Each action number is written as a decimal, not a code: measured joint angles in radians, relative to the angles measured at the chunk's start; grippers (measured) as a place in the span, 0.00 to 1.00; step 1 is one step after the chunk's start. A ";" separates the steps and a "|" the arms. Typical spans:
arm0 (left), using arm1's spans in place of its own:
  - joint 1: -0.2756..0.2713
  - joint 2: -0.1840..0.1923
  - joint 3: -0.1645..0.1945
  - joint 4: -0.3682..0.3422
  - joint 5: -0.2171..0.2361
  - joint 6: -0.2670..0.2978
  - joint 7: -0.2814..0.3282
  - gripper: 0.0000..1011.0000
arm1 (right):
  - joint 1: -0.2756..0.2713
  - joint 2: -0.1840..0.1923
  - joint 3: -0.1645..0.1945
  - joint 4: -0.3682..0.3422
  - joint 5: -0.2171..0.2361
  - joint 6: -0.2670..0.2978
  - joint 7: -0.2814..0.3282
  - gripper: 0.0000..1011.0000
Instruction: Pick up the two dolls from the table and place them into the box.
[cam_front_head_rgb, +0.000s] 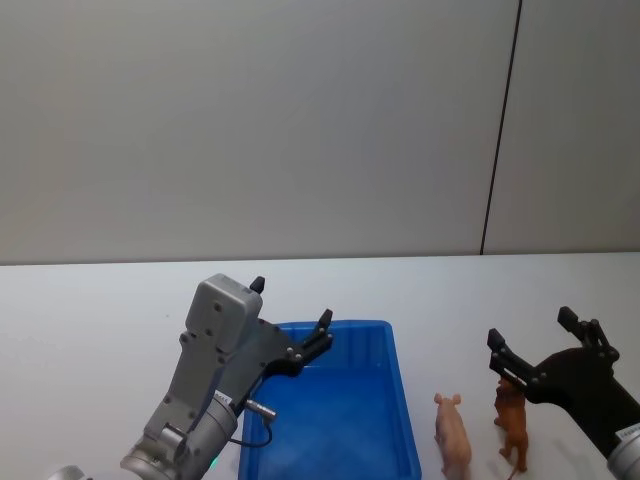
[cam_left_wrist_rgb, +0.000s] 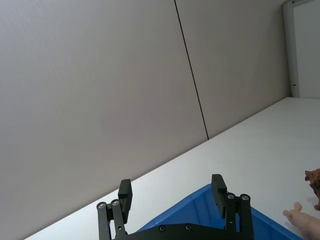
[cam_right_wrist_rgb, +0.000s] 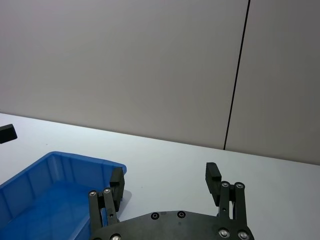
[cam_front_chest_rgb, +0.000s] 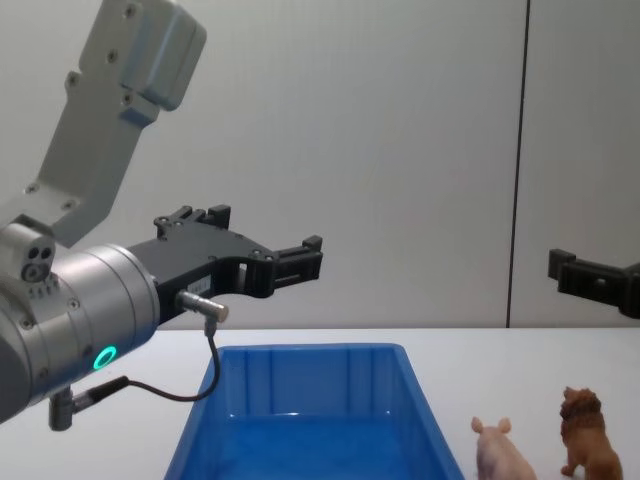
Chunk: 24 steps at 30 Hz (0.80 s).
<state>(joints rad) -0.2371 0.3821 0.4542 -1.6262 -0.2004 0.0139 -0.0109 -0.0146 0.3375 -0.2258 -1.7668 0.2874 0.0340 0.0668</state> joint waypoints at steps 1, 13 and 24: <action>0.000 0.000 0.000 0.000 0.000 0.000 0.000 0.99 | 0.000 0.000 0.000 0.000 0.000 0.000 0.000 0.99; 0.000 0.000 0.000 0.000 0.000 0.000 0.000 0.99 | 0.000 0.000 0.000 0.000 0.000 0.000 0.000 0.99; 0.000 0.000 0.000 0.000 0.000 0.000 0.000 0.99 | 0.000 0.000 0.000 0.000 0.000 0.000 0.000 0.99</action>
<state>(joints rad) -0.2371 0.3821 0.4542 -1.6262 -0.2004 0.0139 -0.0109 -0.0146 0.3375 -0.2258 -1.7666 0.2874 0.0340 0.0671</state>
